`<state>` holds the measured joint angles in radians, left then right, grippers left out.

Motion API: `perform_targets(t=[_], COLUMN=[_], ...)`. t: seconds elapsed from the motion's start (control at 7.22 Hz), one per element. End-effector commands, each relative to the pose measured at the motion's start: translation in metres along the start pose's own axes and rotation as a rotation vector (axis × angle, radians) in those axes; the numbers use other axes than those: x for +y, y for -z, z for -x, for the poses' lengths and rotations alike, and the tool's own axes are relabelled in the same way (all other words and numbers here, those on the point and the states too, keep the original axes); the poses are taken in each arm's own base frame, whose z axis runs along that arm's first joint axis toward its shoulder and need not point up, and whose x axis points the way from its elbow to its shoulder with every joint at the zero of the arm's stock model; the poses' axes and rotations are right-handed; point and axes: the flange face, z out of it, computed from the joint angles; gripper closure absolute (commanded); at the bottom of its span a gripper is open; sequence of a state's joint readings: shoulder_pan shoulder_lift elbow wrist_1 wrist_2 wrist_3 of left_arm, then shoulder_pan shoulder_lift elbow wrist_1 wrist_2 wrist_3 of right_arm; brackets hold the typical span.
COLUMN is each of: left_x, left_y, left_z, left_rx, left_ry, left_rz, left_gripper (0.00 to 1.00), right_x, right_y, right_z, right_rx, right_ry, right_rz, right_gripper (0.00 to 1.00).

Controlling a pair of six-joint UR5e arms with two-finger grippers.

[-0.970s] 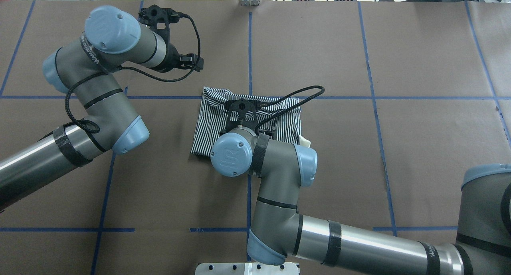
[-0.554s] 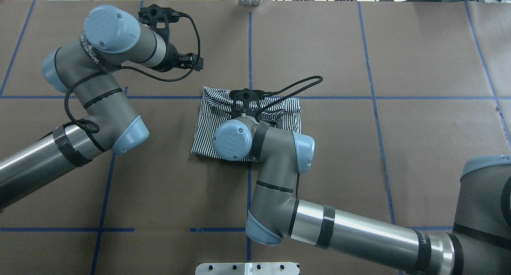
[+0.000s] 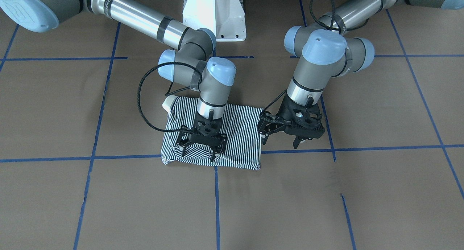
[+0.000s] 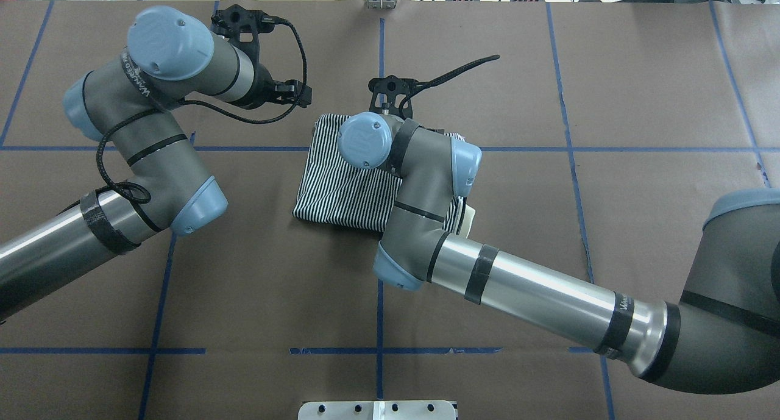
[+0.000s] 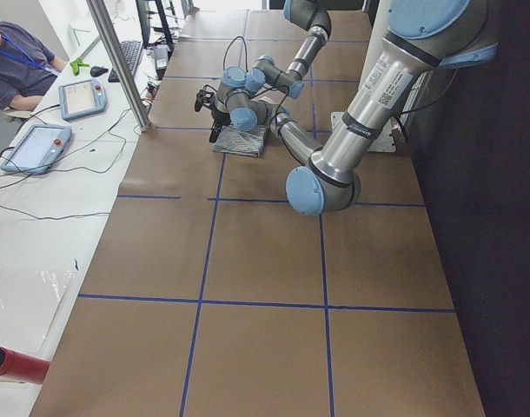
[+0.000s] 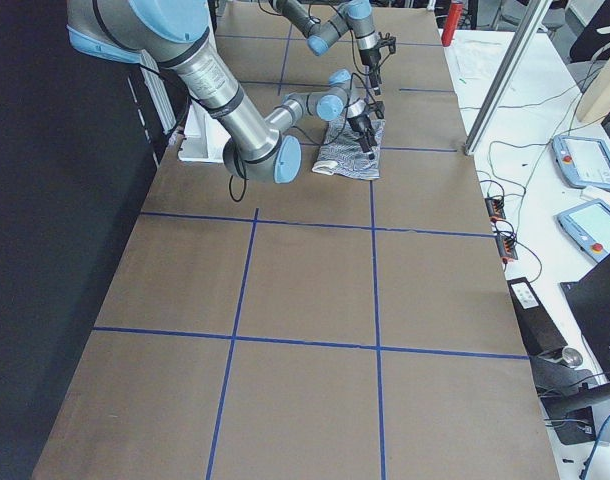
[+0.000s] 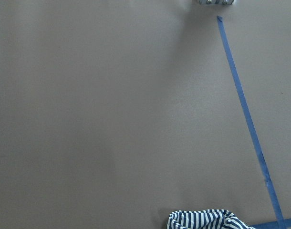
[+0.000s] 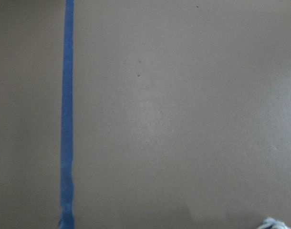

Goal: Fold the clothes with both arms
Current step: 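Lift the right gripper away from the folded shirt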

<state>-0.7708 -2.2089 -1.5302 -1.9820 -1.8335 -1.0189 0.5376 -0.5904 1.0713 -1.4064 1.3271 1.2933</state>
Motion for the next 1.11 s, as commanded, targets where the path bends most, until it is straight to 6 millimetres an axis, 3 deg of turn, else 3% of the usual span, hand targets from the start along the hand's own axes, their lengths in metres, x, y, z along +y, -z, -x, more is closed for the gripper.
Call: perform_targets(t=[0.0, 0.14, 0.42, 0.55, 0.69, 0.97], left_x=[0.001, 0.003, -0.001, -0.002, -0.003, -0.004], left_y=[-0.001, -0.005, -0.022, -0.022, -0.019, -0.019], left_z=[0.001, 0.001, -0.008, -0.009, -0.010, -0.005], left_rx=[-0.002, -0.009, -0.029, -0.025, -0.017, -0.019], left_ry=[0.000, 0.004, 0.010, -0.002, -0.038, -0.089], left_rz=[0.001, 0.008, 0.026, 0.026, 0.022, 0.022], left_gripper=[0.00, 0.00, 0.00, 0.00, 0.00, 0.00], right_x=[-0.079, -0.110, -0.168, -0.165, -0.146, -0.104], right_y=[0.001, 0.013, 0.037, 0.045, 0.055, 0.100], right_z=[-0.019, -0.024, -0.054, -0.069, -0.093, -0.084], right_rx=[-0.047, -0.085, -0.182, -0.229, -0.268, -0.237], right_ry=[-0.023, -0.046, -0.042, -0.039, -0.044, -0.074], right_rz=[0.046, 0.092, 0.183, 0.235, 0.235, 0.291], right_gripper=[0.00, 0.00, 0.00, 0.00, 0.00, 0.00])
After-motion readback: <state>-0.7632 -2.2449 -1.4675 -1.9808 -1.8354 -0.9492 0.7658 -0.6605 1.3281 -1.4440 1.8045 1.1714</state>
